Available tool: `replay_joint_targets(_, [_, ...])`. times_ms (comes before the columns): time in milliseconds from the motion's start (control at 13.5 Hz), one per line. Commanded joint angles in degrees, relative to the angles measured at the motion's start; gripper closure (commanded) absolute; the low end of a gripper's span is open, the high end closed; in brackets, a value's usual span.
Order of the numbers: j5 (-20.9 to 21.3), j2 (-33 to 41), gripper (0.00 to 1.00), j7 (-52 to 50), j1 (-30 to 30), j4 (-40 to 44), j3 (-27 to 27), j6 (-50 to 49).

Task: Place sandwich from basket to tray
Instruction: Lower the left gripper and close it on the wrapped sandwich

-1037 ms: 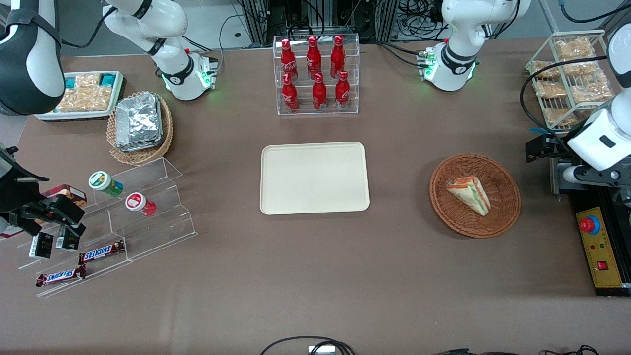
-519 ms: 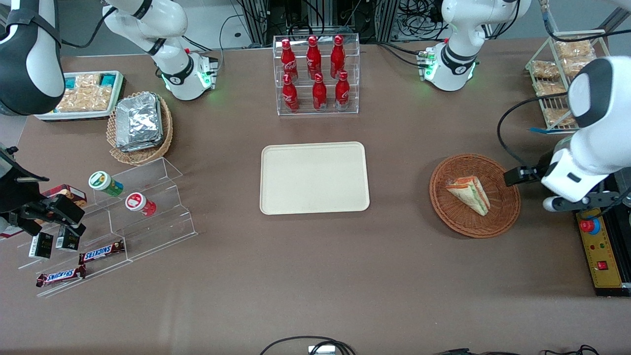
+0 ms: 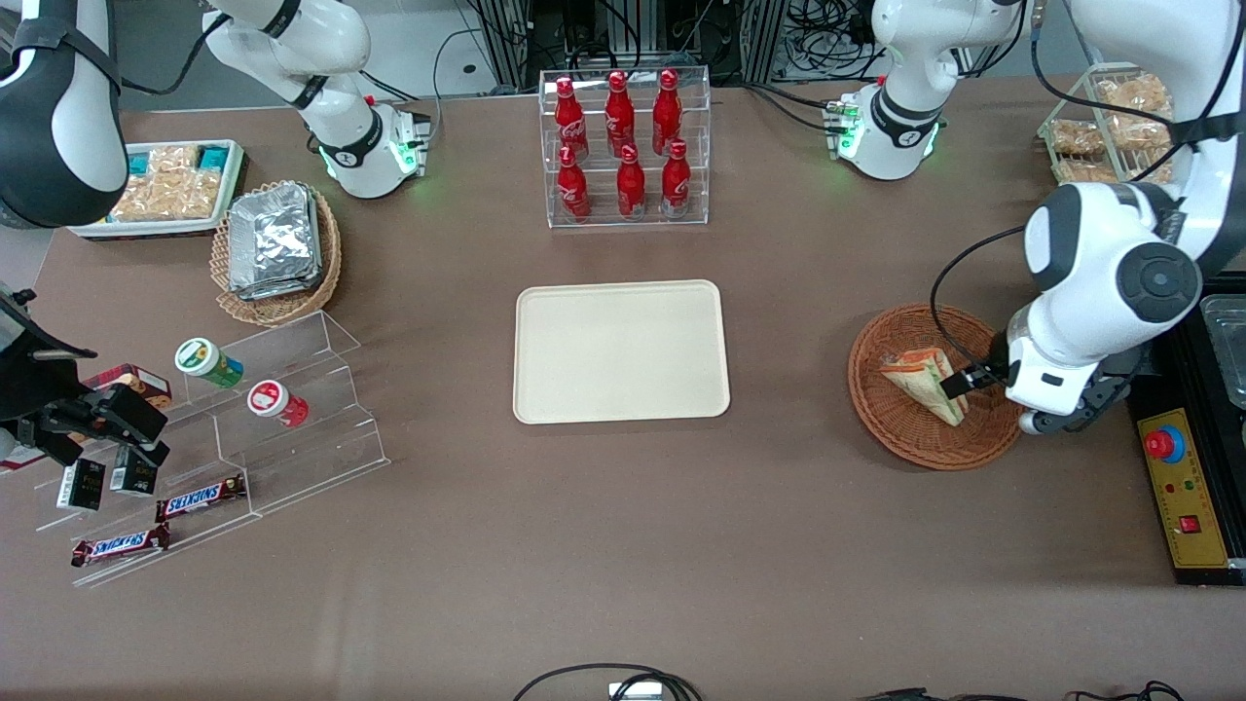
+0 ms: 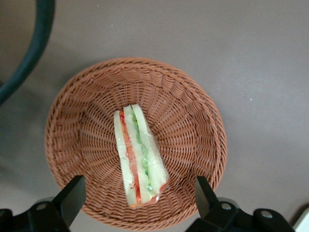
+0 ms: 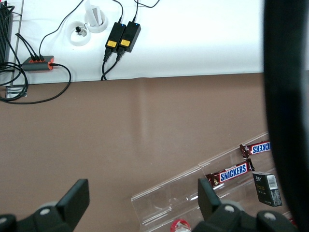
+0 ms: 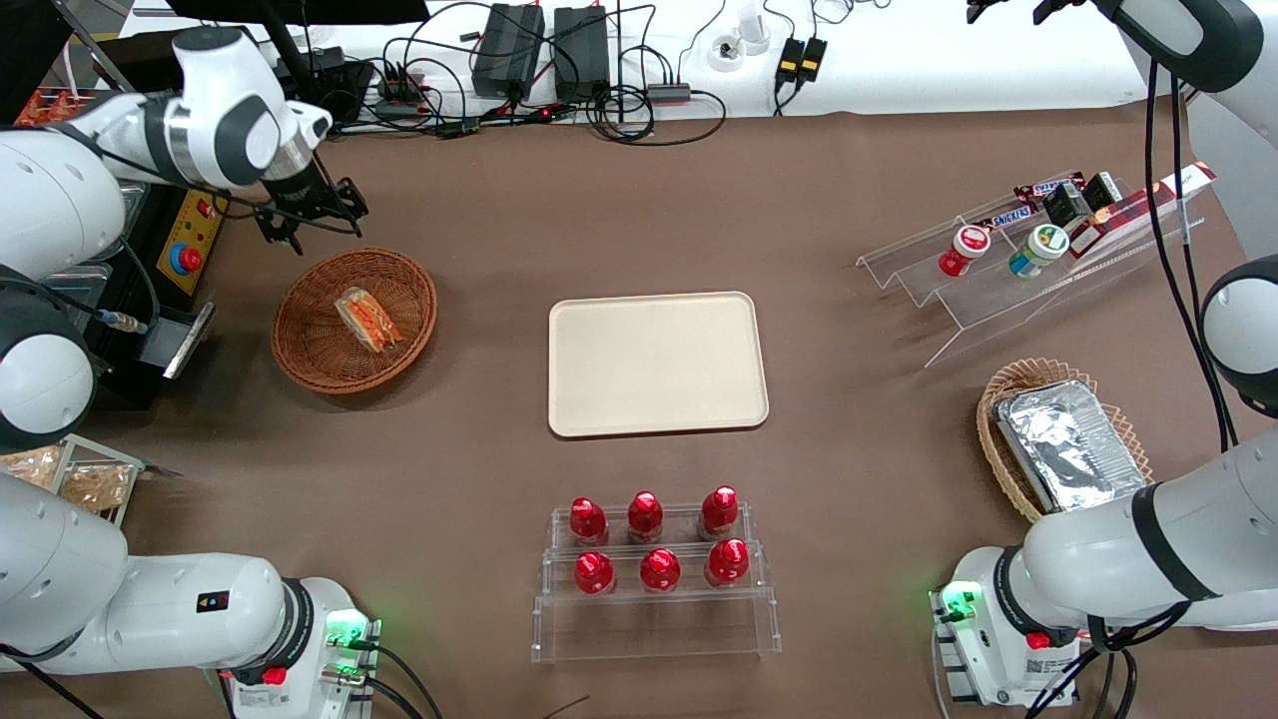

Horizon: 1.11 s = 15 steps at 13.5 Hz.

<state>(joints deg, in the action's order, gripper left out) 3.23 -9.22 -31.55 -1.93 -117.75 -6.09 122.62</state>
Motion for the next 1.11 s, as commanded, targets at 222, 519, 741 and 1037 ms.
replay_joint_targets(222, [0.2,-0.2,0.00,-9.9,0.3,-6.7,-0.2,7.2])
replay_joint_targets(519, [0.4,-2.4,0.00,-13.6,0.4,-8.7,-0.6,11.6])
replay_joint_targets(741, [0.5,-4.2,0.00,-14.8,0.3,-9.0,-0.5,12.8])
replay_joint_targets(1037, [0.7,-5.5,0.00,-15.5,0.3,-10.6,-0.6,15.7])
